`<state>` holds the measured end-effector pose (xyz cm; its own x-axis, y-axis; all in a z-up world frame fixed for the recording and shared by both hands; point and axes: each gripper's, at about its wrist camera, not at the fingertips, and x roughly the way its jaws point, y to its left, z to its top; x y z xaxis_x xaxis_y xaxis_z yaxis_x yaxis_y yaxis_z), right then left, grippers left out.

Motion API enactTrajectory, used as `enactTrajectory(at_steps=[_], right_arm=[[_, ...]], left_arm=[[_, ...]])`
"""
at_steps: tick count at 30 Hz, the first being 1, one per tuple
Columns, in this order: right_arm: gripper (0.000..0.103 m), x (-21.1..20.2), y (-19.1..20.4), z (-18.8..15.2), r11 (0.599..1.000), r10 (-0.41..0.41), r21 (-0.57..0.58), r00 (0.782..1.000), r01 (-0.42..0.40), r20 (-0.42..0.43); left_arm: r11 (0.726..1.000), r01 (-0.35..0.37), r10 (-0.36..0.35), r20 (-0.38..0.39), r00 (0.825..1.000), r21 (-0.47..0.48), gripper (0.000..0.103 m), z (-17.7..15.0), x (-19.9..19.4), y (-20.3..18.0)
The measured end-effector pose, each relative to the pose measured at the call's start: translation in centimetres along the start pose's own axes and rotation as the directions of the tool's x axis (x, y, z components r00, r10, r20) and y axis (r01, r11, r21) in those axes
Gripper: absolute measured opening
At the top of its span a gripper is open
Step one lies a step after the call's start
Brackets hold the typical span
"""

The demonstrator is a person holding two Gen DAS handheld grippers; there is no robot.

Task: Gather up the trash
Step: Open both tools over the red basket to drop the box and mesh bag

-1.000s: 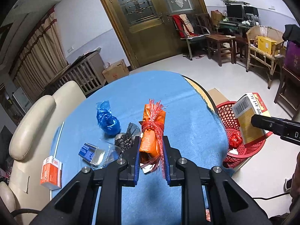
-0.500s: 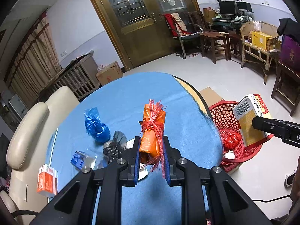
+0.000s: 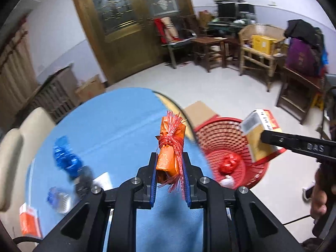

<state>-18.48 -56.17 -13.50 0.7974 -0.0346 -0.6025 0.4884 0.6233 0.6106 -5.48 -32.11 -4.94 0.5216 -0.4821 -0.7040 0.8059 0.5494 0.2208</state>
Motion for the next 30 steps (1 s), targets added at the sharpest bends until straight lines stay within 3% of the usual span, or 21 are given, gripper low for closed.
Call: enactTrajectory(at_steps=[6,11,12,13,15,17,24,30], right_arm=[[0.050,0.2,-2.9,0.6,0.997,-0.035,0.070,0.999,0.035,-0.002],[0.052,0.8,-4.8,0.5,0.991,-0.044,0.124,0.999,0.046,-0.024],[0.052,1.0,-5.1,0.5,0.990,-0.047,0.135,0.999,0.050,-0.028],[0.054,1.2,-5.3,0.4,0.988,-0.047,0.147,0.998,0.051,-0.028],[0.058,1.5,-5.6,0.4,0.984,-0.031,0.177,0.999,0.038,-0.040],[0.066,1.8,-5.7,0.5,0.981,-0.028,0.188,0.999,0.036,-0.047],[0.066,1.3,-4.6,1.2,0.986,-0.051,0.158,0.998,0.054,-0.026],[0.066,1.8,-2.1,1.8,0.990,-0.075,0.113,0.996,0.079,-0.038]], left_arm=[[0.986,0.166,-0.166,-0.046,0.985,0.002,0.022,0.9,3.0,-2.1],[0.971,0.241,-0.239,-0.073,0.968,0.009,0.023,1.8,5.1,-3.7],[0.968,0.250,-0.249,-0.079,0.965,0.013,0.028,2.0,5.5,-4.1],[0.967,0.254,-0.252,-0.087,0.964,0.017,0.041,2.1,5.8,-4.3],[0.971,0.239,-0.237,-0.090,0.967,0.015,0.061,2.3,6.2,-4.6],[0.972,0.236,-0.235,-0.074,0.969,0.005,0.061,2.3,6.1,-4.4],[0.977,0.211,-0.210,-0.057,0.976,0.018,0.061,0.2,3.9,-2.0],[0.995,0.098,-0.098,-0.007,0.995,0.024,0.061,-4.6,-0.5,3.0]])
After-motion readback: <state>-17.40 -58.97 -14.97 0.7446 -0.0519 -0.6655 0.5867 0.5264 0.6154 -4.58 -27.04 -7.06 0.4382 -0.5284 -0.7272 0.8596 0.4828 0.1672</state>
